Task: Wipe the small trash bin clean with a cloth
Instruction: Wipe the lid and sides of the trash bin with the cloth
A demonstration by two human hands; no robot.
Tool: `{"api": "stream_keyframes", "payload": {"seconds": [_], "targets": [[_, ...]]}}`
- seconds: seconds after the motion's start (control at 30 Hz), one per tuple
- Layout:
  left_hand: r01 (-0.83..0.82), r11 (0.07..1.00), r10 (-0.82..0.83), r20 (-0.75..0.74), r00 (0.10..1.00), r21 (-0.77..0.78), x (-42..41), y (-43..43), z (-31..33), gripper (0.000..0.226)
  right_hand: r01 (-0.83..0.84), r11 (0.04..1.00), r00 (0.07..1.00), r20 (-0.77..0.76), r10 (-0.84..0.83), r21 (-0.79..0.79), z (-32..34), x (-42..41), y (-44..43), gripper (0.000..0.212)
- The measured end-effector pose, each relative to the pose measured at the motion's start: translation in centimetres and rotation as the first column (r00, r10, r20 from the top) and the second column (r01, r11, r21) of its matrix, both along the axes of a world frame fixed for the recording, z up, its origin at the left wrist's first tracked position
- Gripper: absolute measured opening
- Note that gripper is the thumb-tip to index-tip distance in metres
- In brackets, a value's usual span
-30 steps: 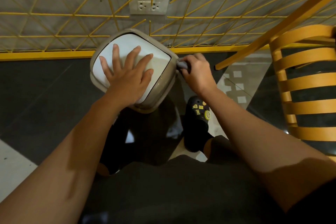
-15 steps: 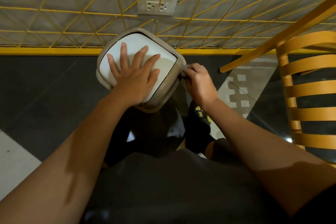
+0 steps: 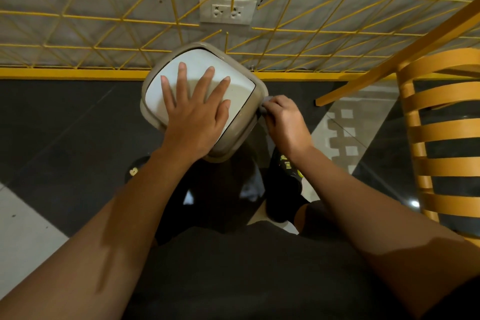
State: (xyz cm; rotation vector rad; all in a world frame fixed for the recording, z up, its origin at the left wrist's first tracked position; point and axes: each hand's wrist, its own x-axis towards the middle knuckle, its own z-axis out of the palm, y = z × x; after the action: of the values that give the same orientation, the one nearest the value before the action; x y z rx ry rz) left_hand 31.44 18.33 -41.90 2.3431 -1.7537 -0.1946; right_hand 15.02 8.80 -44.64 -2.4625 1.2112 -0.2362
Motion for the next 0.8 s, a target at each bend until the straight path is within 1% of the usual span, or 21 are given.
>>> {"api": "stream_keyframes", "payload": {"seconds": [0.07, 0.13, 0.2, 0.3, 0.37, 0.47, 0.63, 0.8], "targets": [[-0.007, 1.0, 0.007, 0.002, 1.0, -0.003, 0.0, 0.0, -0.1, 0.051, -0.007, 1.0, 1.0, -0.02, 0.007, 0.016, -0.1, 0.2, 0.4, 0.023], [-0.018, 1.0, 0.018, 0.002, 1.0, -0.01, -0.1, -0.1, -0.1, 0.051, -0.03, 0.999, 1.0, 0.006, 0.03, 0.035, 0.1, 0.1, 1.9, 0.023], [-0.02, 1.0, 0.02, 0.005, 1.0, -0.011, -0.1, 0.0, -0.1, 0.051, -0.114, 0.993, 0.993, 0.024, 0.113, 0.044, 0.4, -0.2, 3.8, 0.024], [-0.015, 1.0, 0.015, -0.004, 1.0, -0.005, -0.1, 0.0, -0.1, 0.052, -0.208, 0.978, 0.978, -0.025, 0.208, 0.018, 0.4, -0.7, 3.5, 0.023], [-0.014, 1.0, 0.014, -0.011, 1.0, 0.002, 0.0, -0.1, -0.1, 0.051, -0.186, 0.982, 0.981, -0.05, 0.185, -0.01, 0.2, -0.8, 2.0, 0.025], [-0.017, 1.0, 0.017, -0.02, 1.0, -0.002, 0.0, -0.2, -0.2, 0.049, -0.102, 0.995, 0.993, -0.058, 0.102, -0.011, 0.0, -0.4, -0.2, 0.026], [-0.043, 0.999, 0.042, -0.054, 0.998, -0.012, -0.1, -0.2, -0.1, 0.048, -0.06, 0.998, 0.998, 0.003, 0.06, 0.029, 0.0, -0.1, 1.3, 0.025], [-0.035, 0.999, 0.035, -0.066, 0.997, -0.005, -0.1, -0.2, -0.1, 0.043, -0.207, 0.978, 0.978, -0.015, 0.207, 0.001, 0.2, -0.7, 4.0, 0.022]]}}
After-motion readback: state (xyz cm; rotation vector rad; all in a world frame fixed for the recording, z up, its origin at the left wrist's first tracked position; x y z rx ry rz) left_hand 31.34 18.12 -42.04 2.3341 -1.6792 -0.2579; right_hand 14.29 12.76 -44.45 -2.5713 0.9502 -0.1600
